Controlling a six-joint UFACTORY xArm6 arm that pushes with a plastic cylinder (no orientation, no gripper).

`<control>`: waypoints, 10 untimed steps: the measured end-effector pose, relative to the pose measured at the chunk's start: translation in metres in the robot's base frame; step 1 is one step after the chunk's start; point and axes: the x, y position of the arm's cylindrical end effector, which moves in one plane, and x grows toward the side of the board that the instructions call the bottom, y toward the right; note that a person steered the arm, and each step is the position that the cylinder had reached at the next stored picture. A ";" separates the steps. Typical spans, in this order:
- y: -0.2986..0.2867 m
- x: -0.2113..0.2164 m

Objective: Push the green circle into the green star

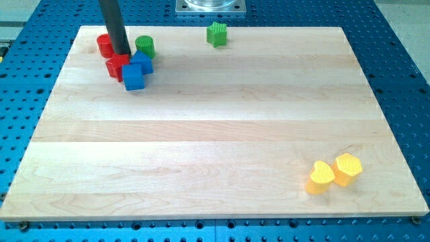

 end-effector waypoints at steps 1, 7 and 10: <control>0.047 -0.002; 0.154 0.006; 0.164 0.006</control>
